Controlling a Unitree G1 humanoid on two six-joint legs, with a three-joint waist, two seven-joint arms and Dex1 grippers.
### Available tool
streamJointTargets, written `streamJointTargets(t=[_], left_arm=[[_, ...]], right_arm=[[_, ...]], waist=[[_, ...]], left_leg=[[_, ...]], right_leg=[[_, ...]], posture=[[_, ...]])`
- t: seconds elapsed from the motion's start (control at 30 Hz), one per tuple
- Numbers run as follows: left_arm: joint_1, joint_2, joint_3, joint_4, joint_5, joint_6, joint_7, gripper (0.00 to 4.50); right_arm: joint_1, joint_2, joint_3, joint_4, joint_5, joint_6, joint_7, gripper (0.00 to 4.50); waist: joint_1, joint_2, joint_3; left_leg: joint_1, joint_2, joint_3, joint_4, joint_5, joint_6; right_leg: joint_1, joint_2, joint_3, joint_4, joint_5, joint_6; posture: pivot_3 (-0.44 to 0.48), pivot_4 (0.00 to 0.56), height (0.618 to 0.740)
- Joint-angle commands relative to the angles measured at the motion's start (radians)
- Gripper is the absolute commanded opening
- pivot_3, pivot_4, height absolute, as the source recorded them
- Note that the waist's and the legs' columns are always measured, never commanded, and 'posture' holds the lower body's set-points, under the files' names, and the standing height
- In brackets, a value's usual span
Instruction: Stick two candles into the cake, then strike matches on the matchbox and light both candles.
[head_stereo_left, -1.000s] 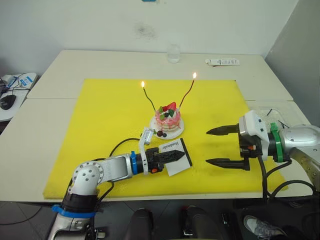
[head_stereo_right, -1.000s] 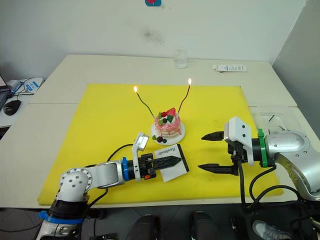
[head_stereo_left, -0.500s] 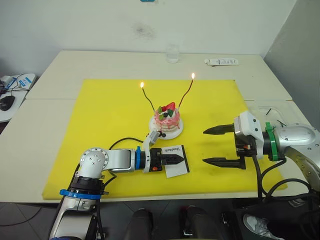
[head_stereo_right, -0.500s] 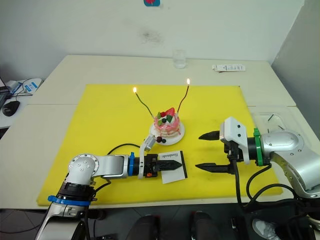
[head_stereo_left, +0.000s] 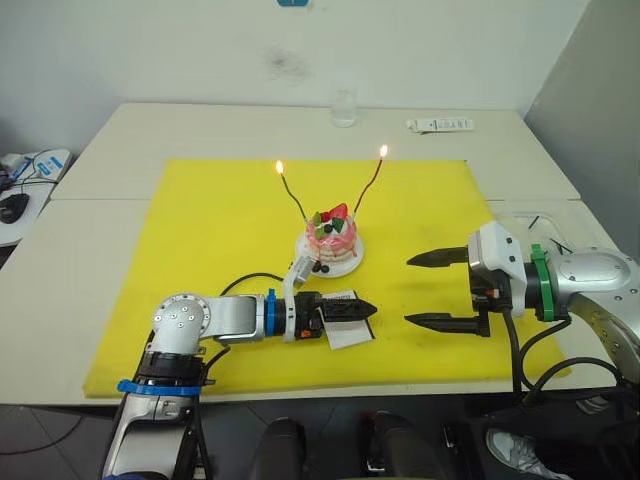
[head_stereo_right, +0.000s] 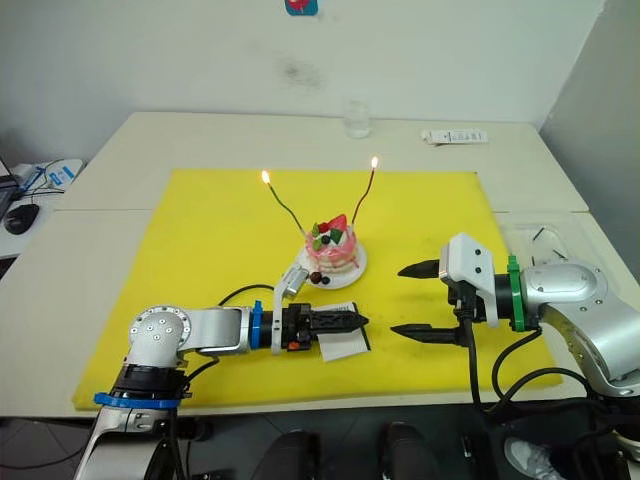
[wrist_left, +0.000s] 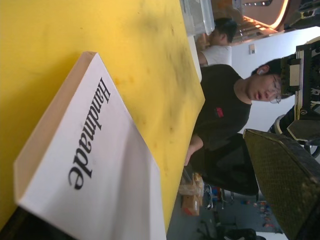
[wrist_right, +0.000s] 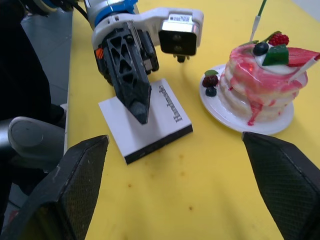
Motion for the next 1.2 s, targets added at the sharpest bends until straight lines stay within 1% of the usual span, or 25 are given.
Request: streamJointTargets(t=[0.03, 0.23, 0.4, 0.6, 0.77, 0.9, 1.17, 1.2], left_arm=[[0.013, 0.054, 0.07, 0.005, 0.019, -0.021, 0.045, 4.45], [0.034, 0.084, 0.09, -0.021, -0.005, -0.013, 0.059, 4.45], [0.037, 0.053, 0.053, -0.047, -0.017, -0.017, 0.07, 4.45], [0.021, 0.04, 0.008, -0.073, 0.0, -0.006, 0.024, 4.45], [0.018, 0.059, -0.007, -0.084, 0.023, 0.013, -0.022, 4.45], [0.017, 0.083, -0.002, -0.092, 0.031, 0.025, -0.059, 3.57], [0.002, 0.142, 0.009, -0.118, 0.009, 0.075, -0.156, 1.19], [-0.004, 0.155, 0.007, -0.125, 0.015, 0.082, -0.18, 0.82]], right_arm=[[-0.002, 0.006, -0.005, 0.003, -0.001, -0.02, -0.001, 4.5], [-0.014, 0.013, 0.008, 0.041, -0.018, -0.042, 0.01, 4.5], [-0.039, 0.032, 0.028, 0.063, -0.025, -0.052, 0.01, 4.5], [-0.037, 0.036, 0.026, 0.054, -0.022, -0.044, 0.008, 4.5], [-0.021, 0.028, 0.009, 0.032, -0.013, -0.027, -0.005, 4.5], [-0.008, 0.025, -0.002, 0.016, -0.009, -0.014, -0.017, 4.5], [0.002, 0.019, -0.01, -0.002, 0.002, 0.002, -0.03, 4.5], [0.001, 0.018, -0.009, -0.002, 0.002, 0.003, -0.03, 4.5]], waist=[[-0.001, 0.0, 0.0], [-0.001, 0.0, 0.0], [0.0, 0.0, 0.0], [0.005, 0.0, 0.0], [0.006, 0.0, 0.0], [0.006, 0.0, 0.0], [0.005, 0.0, 0.0], [0.005, 0.0, 0.0]], left_leg=[[0.0, 0.001, -0.001, 0.0, 0.0, 0.0], [0.0, 0.002, -0.001, 0.0, 0.0, 0.0], [0.0, 0.002, 0.0, 0.0, 0.0, 0.0], [-0.002, 0.001, 0.0, 0.0, 0.0, 0.0], [-0.003, 0.0, 0.0, 0.0, 0.0, 0.0], [-0.004, -0.001, 0.0, -0.001, 0.0, 0.0], [-0.004, 0.0, 0.0, -0.001, 0.0, 0.0], [-0.004, 0.0, 0.0, -0.001, 0.0, 0.0]], right_leg=[[0.0, 0.001, 0.0, 0.0, 0.0, 0.0], [0.0, 0.003, 0.0, 0.0, 0.0, -0.001], [0.0, 0.003, 0.001, -0.001, 0.0, -0.001], [0.0, 0.002, 0.0, -0.002, 0.0, -0.001], [0.0, 0.0, 0.0, -0.004, 0.0, -0.001], [0.0, 0.0, 0.0, -0.006, 0.0, -0.001], [-0.001, 0.0, 0.0, -0.006, 0.0, -0.001], [-0.001, 0.0, 0.0, -0.006, 0.0, -0.001]], posture=[[0.0, 0.15, 0.74], [0.0, 0.15, 0.74], [0.0, 0.15, 0.74], [0.0, 0.15, 0.74], [0.0, 0.15, 0.74], [0.0, 0.15, 0.74], [0.0, 0.15, 0.74], [0.0, 0.15, 0.74]])
